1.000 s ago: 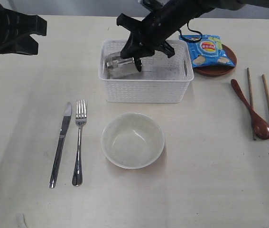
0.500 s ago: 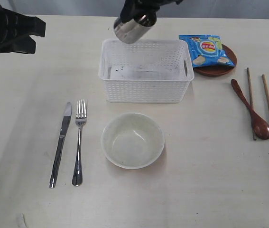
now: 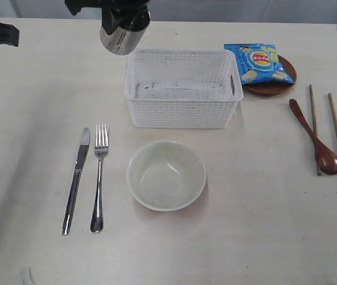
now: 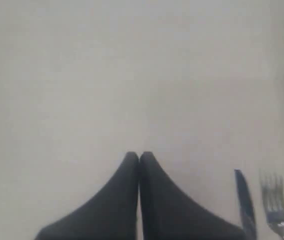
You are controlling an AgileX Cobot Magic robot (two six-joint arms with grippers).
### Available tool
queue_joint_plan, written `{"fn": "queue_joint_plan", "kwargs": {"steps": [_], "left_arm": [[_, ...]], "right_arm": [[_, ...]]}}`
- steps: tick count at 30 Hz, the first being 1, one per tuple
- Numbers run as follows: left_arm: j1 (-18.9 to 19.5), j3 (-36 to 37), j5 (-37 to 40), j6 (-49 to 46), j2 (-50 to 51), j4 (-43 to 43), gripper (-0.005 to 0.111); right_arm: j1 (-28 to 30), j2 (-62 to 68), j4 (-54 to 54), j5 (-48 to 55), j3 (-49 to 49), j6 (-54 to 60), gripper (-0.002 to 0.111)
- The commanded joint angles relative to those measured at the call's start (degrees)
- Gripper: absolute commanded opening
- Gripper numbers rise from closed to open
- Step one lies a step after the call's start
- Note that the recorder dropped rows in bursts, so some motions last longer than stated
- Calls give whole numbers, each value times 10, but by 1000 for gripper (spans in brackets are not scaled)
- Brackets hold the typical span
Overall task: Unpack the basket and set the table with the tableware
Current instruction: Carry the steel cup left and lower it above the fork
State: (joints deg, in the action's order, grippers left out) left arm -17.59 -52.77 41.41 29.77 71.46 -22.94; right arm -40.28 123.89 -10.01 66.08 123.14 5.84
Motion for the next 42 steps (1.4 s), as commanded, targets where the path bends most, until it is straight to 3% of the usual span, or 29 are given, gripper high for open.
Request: {"fn": "queue_joint_plan", "kwargs": {"steps": [1, 6, 19, 42], "left_arm": [[10, 4, 22, 67, -1, -66, 0], [44, 4, 7, 55, -1, -20, 0], [44, 3, -5, 26, 20, 16, 0], [44, 3, -14, -3, 20, 55, 0]], "right_arm": [[-24, 28, 16, 2, 8, 22, 0], [-58, 60, 78, 2, 8, 43, 0], [-72, 139, 70, 35, 147, 98, 0], [-107, 188, 117, 39, 153, 129, 0]]}}
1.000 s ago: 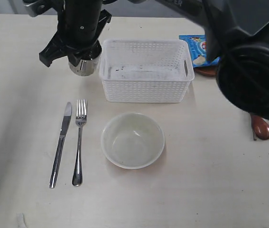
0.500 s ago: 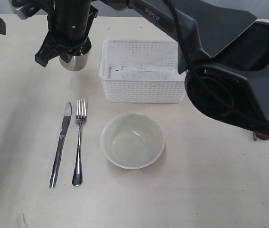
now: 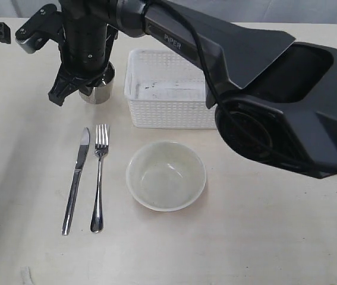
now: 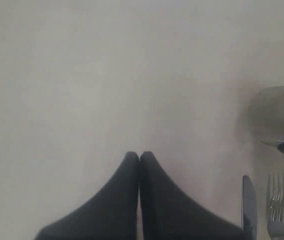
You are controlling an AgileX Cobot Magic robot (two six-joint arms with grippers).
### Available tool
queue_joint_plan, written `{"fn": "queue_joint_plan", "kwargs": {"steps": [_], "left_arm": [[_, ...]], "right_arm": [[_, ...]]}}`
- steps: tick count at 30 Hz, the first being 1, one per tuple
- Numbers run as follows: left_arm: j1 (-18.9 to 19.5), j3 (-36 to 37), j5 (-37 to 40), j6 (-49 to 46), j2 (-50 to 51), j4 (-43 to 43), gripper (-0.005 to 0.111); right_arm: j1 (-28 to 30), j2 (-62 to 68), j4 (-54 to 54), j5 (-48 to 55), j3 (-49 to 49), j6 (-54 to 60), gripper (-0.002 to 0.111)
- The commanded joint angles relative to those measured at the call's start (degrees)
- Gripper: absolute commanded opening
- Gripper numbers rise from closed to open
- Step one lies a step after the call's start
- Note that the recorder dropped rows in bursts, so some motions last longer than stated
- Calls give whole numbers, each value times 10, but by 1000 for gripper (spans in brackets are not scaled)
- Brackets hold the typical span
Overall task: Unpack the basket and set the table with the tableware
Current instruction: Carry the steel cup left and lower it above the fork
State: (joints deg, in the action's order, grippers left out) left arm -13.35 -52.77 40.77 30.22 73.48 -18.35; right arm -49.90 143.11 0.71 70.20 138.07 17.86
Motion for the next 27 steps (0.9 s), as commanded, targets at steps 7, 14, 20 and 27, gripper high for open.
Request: {"fn": "queue_joint_plan", "kwargs": {"steps": [7, 14, 20, 27], "left_arm": [[1, 3, -7, -7, 0, 10, 0], [1, 3, -11, -12, 0, 20, 0], [1, 3, -13, -19, 0, 27, 0], [1, 3, -13, -19, 0, 27, 0]], "right_arm": [[-10, -3, 31, -2, -8, -3, 0], [-9, -16, 39, -2, -36, -10, 0], [-9, -22, 36, -2, -36, -10, 0], [-9, -21, 35, -2, -36, -18, 0]]}}
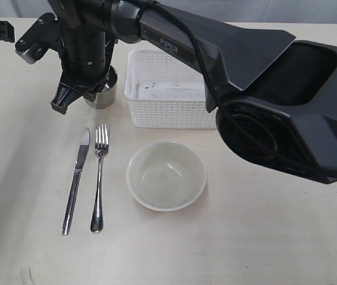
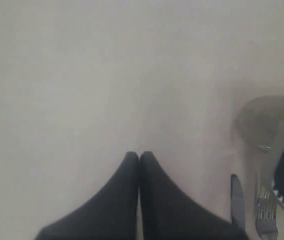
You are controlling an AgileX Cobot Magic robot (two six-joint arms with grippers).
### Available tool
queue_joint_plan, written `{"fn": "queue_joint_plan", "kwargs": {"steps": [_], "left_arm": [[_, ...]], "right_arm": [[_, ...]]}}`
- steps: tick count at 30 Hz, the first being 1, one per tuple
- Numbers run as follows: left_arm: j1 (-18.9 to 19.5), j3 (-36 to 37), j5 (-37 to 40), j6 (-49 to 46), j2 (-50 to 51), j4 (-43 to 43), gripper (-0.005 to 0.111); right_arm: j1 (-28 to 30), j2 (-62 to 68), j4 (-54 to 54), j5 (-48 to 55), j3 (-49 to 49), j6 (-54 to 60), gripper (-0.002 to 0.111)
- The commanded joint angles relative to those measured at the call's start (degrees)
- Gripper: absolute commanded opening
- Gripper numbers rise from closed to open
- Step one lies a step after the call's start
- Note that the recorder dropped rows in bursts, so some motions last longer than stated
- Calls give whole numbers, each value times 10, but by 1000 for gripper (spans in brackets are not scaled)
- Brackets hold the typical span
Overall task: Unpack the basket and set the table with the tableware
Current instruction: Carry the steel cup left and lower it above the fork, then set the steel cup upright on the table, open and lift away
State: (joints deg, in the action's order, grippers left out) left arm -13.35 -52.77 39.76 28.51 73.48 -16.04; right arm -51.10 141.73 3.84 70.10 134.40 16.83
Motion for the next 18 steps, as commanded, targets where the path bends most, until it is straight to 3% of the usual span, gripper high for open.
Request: {"fn": "queue_joint_plan", "kwargs": {"steps": [1, 14, 18], "left_arm": [[1, 3, -3, -2, 0, 4, 0], [1, 3, -3, -2, 0, 4, 0], [1, 3, -3, -2, 0, 4, 0]], "right_arm": [[3, -7, 1, -1, 1, -8, 0], [12, -7, -11, -1, -19, -12, 0], [13, -7, -25, -1, -19, -12, 13]]}}
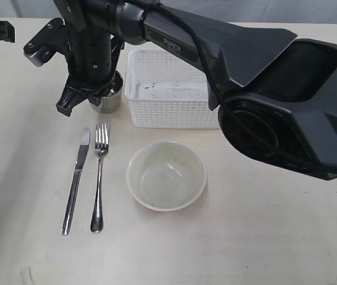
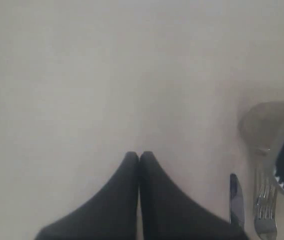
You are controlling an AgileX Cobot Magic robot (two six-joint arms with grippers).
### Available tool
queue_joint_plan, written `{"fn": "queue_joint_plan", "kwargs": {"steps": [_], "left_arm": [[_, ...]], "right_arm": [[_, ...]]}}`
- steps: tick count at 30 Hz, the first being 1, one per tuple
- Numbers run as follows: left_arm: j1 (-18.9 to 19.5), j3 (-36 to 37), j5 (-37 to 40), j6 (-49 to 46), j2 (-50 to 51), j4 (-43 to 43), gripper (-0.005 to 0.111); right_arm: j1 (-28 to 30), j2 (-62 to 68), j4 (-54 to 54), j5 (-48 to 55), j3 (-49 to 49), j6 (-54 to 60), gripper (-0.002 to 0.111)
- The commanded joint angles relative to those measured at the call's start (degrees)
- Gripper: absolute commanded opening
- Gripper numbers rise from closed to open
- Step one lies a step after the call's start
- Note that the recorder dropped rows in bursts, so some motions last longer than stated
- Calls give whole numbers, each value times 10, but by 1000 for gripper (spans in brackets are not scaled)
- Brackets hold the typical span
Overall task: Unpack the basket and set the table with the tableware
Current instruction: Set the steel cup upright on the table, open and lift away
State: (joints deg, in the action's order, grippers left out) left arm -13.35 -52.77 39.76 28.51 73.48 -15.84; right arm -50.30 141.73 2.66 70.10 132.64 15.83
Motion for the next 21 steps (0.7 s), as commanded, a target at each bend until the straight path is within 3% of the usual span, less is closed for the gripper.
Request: {"fn": "queue_joint_plan", "kwargs": {"steps": [1, 4, 14, 21], "left_arm": [[1, 3, -3, -2, 0, 2, 0], [1, 3, -3, -3, 0, 2, 0], [1, 3, -5, -3, 0, 3, 0], [1, 3, -8, -3, 0, 3, 0]], "right_arm": [[5, -7, -18, -1, -2, -2, 18], [5, -7, -18, -1, -2, -2, 28], [5, -7, 14, -1, 0, 0, 30], [7, -22, 14, -2, 0, 0, 41]]}}
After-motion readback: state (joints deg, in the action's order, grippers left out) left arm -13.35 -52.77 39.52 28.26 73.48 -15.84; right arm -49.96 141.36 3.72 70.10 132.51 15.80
